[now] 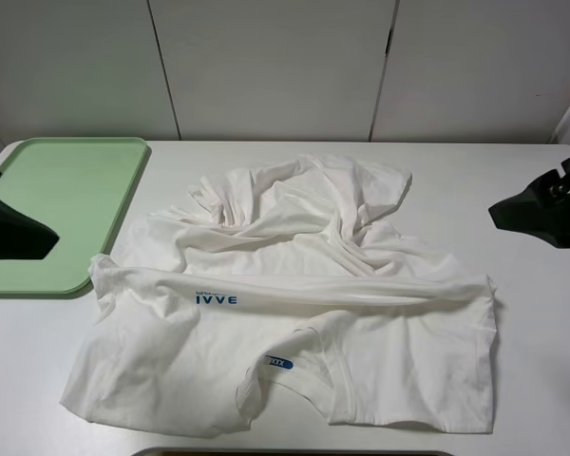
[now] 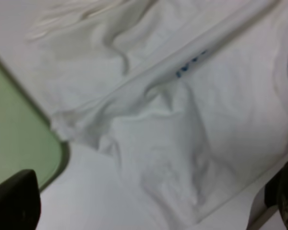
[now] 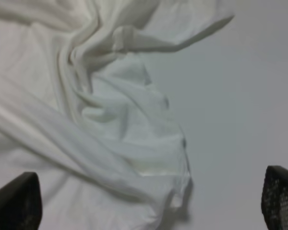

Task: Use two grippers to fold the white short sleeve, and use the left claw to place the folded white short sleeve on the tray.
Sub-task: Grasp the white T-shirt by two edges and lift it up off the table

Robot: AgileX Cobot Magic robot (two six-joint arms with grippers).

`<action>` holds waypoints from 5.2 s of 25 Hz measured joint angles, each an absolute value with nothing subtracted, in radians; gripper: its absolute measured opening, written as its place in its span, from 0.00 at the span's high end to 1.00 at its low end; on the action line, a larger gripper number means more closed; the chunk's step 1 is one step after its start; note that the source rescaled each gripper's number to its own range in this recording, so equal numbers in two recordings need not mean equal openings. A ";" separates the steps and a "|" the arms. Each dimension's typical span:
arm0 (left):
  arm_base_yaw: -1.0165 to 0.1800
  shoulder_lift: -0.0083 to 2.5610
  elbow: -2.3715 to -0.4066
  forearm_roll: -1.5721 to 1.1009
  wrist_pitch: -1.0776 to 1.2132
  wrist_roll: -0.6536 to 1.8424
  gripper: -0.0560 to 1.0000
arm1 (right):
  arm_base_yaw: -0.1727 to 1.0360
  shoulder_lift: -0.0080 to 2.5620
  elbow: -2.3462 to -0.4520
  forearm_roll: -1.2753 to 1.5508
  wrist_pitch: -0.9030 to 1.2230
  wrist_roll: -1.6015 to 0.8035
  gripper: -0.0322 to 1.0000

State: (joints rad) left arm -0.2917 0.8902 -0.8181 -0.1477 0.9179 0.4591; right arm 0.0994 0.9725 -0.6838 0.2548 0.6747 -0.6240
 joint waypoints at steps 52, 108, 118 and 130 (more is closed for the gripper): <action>-0.292 1.251 -0.812 -0.214 0.708 1.096 0.06 | 0.213 1.743 -0.689 -0.174 0.387 -1.002 0.00; -0.292 1.788 -0.812 -0.173 0.386 1.215 0.16 | 0.213 1.777 -0.689 -0.291 0.424 -0.840 0.97; -0.292 1.841 -0.812 -0.195 0.389 1.223 0.78 | 0.213 1.777 -0.689 -0.291 0.424 -0.840 0.97; -0.292 1.708 -0.811 -0.196 0.380 1.161 0.94 | 0.213 1.675 -0.688 -0.306 0.345 -0.786 0.97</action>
State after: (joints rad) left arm -0.2917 1.7079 -0.8109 -0.1956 0.3804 1.1610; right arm 0.2131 1.6754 -0.6884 -0.3055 0.3446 -0.7855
